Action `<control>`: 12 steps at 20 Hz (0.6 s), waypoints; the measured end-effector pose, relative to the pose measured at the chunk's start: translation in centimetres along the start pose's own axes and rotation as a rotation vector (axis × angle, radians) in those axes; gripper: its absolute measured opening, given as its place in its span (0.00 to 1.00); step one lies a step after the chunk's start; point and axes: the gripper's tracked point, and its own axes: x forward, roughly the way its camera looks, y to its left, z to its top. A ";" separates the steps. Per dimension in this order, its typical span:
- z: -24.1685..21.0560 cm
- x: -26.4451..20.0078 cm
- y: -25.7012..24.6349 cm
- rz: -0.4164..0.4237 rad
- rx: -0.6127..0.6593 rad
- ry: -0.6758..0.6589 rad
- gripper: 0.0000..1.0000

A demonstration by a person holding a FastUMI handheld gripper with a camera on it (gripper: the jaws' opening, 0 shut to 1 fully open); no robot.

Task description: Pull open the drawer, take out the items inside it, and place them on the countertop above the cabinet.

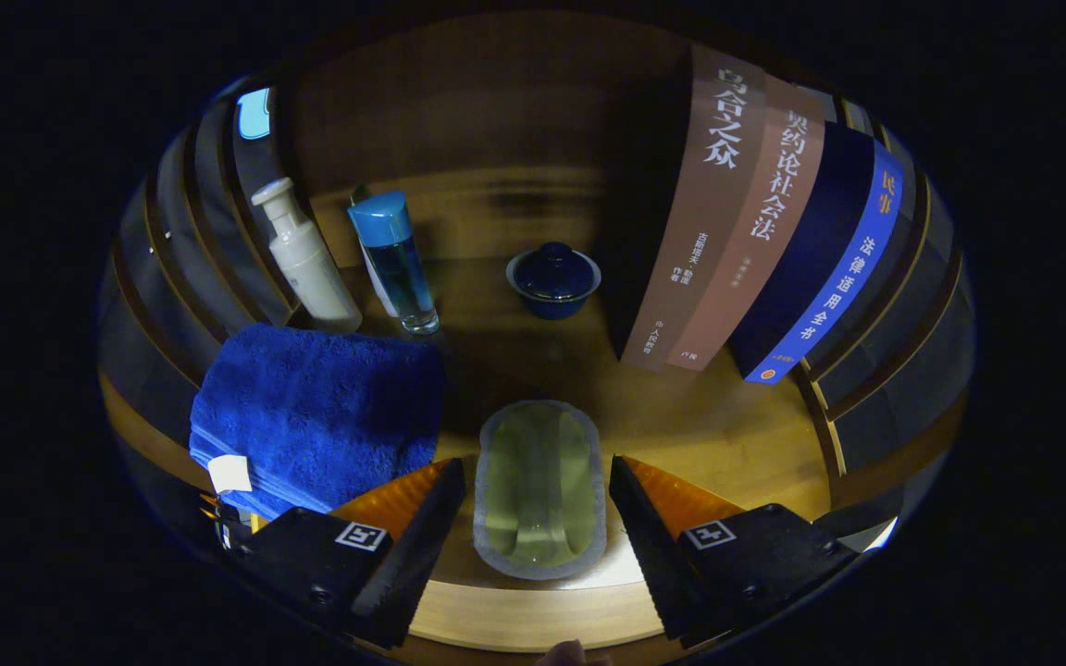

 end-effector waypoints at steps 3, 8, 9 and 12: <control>1.0 -1.9 0.1 0.000 -0.005 -0.084 1.00; 1.5 -8.1 1.2 0.060 0.005 -0.338 0.99; 1.1 -9.8 1.5 0.073 0.001 -0.395 1.00; 0.0 -14.4 2.4 0.113 -0.002 -0.561 1.00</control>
